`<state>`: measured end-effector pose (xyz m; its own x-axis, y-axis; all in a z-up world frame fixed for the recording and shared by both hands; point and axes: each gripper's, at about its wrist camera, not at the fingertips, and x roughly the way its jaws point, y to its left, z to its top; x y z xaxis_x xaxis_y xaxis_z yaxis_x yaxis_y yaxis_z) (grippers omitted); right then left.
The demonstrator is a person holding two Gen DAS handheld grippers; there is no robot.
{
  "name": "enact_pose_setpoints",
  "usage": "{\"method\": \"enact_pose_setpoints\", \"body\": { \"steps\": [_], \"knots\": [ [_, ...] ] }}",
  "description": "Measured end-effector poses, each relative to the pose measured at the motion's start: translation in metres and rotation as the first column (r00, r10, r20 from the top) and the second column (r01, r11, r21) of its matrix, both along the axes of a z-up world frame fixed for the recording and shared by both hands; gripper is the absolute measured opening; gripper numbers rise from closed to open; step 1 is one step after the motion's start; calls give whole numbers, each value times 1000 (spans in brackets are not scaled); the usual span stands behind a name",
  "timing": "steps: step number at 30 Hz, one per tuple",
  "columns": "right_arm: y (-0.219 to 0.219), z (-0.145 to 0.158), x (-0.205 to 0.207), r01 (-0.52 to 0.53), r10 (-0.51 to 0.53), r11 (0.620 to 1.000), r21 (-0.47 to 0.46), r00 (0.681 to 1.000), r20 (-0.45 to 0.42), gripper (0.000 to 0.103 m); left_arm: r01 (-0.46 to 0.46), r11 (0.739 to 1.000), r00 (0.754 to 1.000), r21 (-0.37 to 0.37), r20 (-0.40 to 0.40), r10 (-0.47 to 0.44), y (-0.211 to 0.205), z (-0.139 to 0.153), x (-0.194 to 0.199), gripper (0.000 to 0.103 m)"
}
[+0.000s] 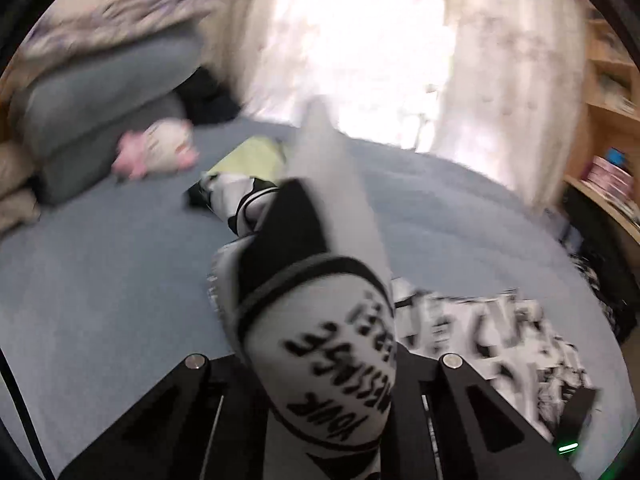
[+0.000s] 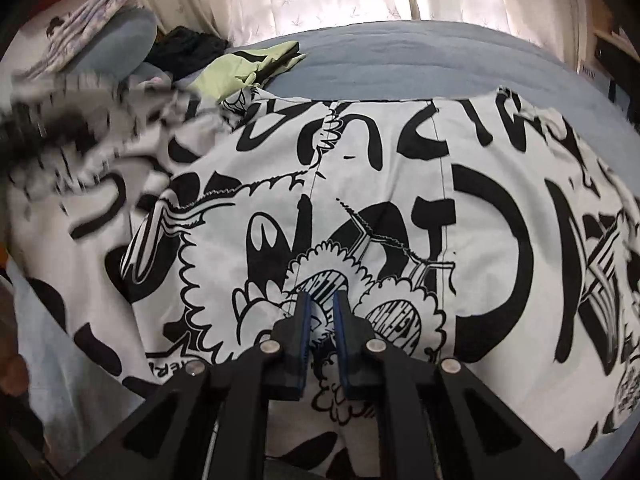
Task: Fold large clothes
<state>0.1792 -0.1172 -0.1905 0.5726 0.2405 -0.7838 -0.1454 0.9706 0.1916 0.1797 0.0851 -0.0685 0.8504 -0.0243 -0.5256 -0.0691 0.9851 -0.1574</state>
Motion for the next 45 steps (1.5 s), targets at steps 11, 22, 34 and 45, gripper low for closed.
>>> {"method": "enact_pose_setpoints", "body": {
  "steps": [11,22,34,45],
  "knots": [
    [-66,11,-20,8,24,946,325,995,-94,11,323,939,943,120,40,-330,-163,43,0,9],
    [-243,47,-105,493,-498,855,160,867,-13,11,522,844,852,120,-118,-510,-306,-11,-2,9],
    [-324,27,-130,690,-684,706,160,723,-99,11,622,711,781,328,-333,-528,-398,-120,-10,11],
    [-320,48,-136,686,-685,710,157,725,-70,11,711,690,678,138,-396,-619,-379,-97,-9,81]
  ]
}}
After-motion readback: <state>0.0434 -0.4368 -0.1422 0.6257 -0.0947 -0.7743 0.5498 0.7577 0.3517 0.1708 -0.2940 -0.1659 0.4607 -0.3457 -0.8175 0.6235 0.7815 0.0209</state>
